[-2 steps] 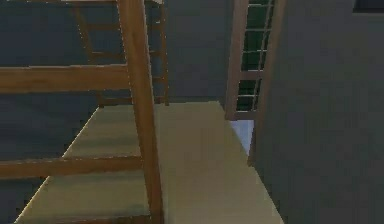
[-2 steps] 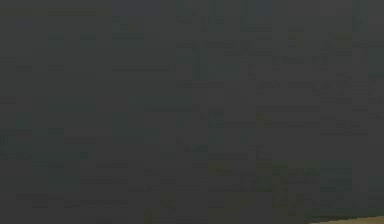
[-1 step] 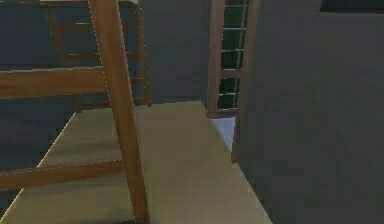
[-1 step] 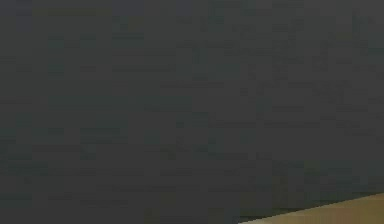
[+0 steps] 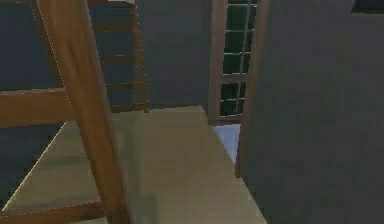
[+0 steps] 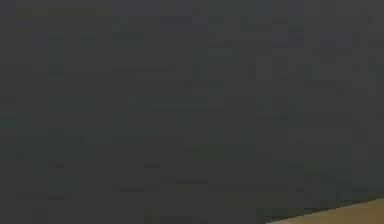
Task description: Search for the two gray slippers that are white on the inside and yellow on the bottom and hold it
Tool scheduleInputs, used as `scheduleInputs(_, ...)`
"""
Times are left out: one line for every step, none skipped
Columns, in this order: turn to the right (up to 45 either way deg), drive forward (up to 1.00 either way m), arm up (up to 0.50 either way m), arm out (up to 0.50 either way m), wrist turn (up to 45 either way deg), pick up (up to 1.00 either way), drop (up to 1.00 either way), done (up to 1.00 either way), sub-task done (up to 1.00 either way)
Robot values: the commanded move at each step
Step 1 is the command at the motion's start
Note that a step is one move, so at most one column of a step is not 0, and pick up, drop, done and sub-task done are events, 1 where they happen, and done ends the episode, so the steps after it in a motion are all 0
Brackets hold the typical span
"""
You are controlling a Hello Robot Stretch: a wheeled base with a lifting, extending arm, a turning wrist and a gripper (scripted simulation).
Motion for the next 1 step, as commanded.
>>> scheduleInputs(33.0, 0.0, 0.0, 0.0, 0.0, 0.0, 0.0, 0.0, 0.0)
